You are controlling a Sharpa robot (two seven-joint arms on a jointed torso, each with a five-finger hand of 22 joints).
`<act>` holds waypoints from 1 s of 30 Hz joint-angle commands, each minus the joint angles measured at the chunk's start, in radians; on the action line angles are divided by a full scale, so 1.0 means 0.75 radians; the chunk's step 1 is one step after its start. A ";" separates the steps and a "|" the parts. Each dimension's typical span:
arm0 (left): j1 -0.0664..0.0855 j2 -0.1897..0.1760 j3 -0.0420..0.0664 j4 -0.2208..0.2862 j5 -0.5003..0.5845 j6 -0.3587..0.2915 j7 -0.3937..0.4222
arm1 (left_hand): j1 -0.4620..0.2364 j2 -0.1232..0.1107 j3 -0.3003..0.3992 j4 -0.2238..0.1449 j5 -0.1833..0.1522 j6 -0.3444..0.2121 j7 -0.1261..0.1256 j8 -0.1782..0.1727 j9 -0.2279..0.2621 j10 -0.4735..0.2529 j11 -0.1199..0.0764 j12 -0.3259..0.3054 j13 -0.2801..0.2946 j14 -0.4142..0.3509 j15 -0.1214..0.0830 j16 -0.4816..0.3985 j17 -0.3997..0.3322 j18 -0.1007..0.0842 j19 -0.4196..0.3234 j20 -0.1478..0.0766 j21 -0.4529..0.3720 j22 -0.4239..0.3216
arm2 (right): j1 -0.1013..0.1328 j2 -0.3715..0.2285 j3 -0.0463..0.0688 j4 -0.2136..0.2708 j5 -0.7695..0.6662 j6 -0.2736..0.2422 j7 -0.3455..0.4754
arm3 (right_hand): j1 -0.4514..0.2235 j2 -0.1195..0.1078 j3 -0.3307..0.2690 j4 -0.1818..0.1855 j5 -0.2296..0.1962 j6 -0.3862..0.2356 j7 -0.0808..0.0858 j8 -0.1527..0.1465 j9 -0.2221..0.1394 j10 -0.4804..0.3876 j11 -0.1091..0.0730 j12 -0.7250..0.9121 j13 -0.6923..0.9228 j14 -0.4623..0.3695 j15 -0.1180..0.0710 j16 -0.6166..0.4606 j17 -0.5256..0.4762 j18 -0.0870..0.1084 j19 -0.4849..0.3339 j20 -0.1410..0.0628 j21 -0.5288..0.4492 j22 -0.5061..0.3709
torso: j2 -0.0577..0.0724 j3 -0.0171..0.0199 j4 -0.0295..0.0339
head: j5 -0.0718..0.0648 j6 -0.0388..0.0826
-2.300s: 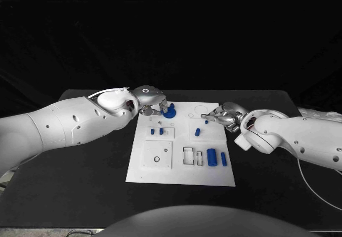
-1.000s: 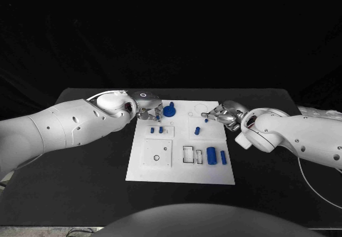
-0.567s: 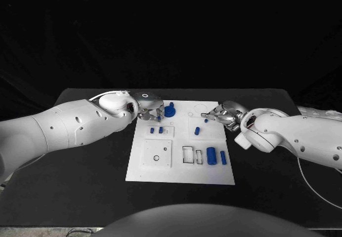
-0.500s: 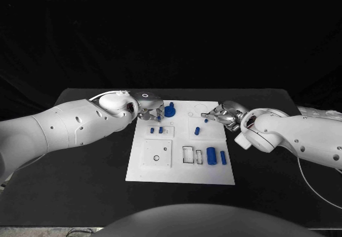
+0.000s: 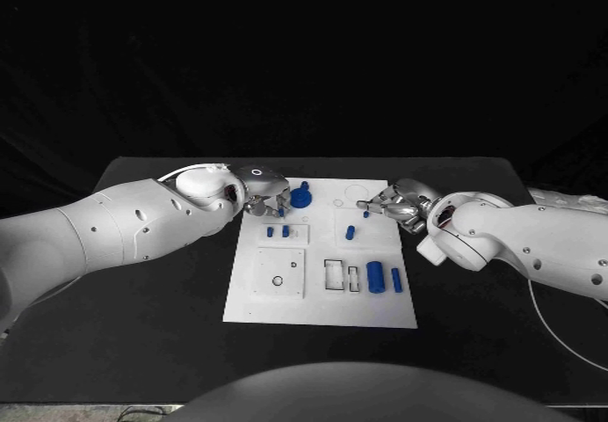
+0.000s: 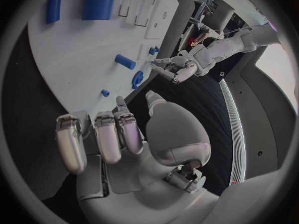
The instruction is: Assemble the parts on the task board
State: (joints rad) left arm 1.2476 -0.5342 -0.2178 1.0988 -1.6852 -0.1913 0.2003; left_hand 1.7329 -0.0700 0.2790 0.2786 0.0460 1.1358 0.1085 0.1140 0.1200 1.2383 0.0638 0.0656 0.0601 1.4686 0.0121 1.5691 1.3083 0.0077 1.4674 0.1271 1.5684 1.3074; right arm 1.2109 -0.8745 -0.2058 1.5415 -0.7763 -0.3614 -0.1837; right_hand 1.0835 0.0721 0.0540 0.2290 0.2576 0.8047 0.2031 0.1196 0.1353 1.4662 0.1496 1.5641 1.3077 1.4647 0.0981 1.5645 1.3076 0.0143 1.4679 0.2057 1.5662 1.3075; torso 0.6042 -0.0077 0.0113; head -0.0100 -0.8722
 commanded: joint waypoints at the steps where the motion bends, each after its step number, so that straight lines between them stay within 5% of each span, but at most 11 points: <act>1: -0.006 0.006 0.000 0.000 -0.007 0.018 0.022 | 0.008 0.000 0.010 0.000 0.004 -0.002 -0.003 0.005 0.000 -0.002 -0.012 -0.006 0.001 0.136 -0.001 0.002 0.350 -0.010 0.138 -0.007 0.003 0.351 | -0.001 0.000 0.000 0.003 -0.004 0.017 0.001 | 0.000 0.011 -0.008 0.001 0.007 0.010 0.031 0.007 0.002 0.139 0.012 0.009 0.351 0.141 0.006 0.008 0.351 -0.019 0.137 0.008 0.006 0.351 | 0.001 -0.0019 0.0011 | -0.005 -0.001; 30: -0.011 0.012 0.001 -0.020 -0.010 -0.013 0.033 | 0.008 0.000 0.012 0.001 0.004 -0.003 -0.003 0.003 -0.001 -0.006 -0.012 -0.007 0.001 0.136 -0.001 0.002 0.350 -0.010 0.138 -0.007 0.003 0.351 | -0.001 -0.001 0.000 0.003 -0.005 0.025 -0.010 | 0.000 0.011 -0.008 0.001 0.007 0.010 0.031 0.007 0.002 0.139 0.012 0.009 0.351 0.141 0.006 0.008 0.351 -0.019 0.137 0.008 0.006 0.351 | 0.000 0.0001 -0.0005 | -0.004 -0.001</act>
State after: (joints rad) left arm 1.2396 -0.5278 -0.2179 1.0832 -1.6836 -0.1941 0.2155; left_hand 1.7327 -0.0702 0.2845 0.2786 0.0432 1.1357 0.1084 0.1135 0.1184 1.2350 0.0600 0.0609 0.0601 1.4686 0.0121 1.5691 1.3083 0.0077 1.4674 0.1271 1.5684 1.3074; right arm 1.2109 -0.8752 -0.2058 1.5431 -0.7763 -0.3588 -0.1882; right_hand 1.0835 0.0721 0.0540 0.2290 0.2576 0.8047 0.2032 0.1196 0.1350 1.4662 0.1496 1.5641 1.3074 1.4647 0.0981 1.5645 1.3074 0.0143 1.4678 0.2057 1.5662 1.3073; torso 0.6040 -0.0072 0.0112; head -0.0124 -0.8728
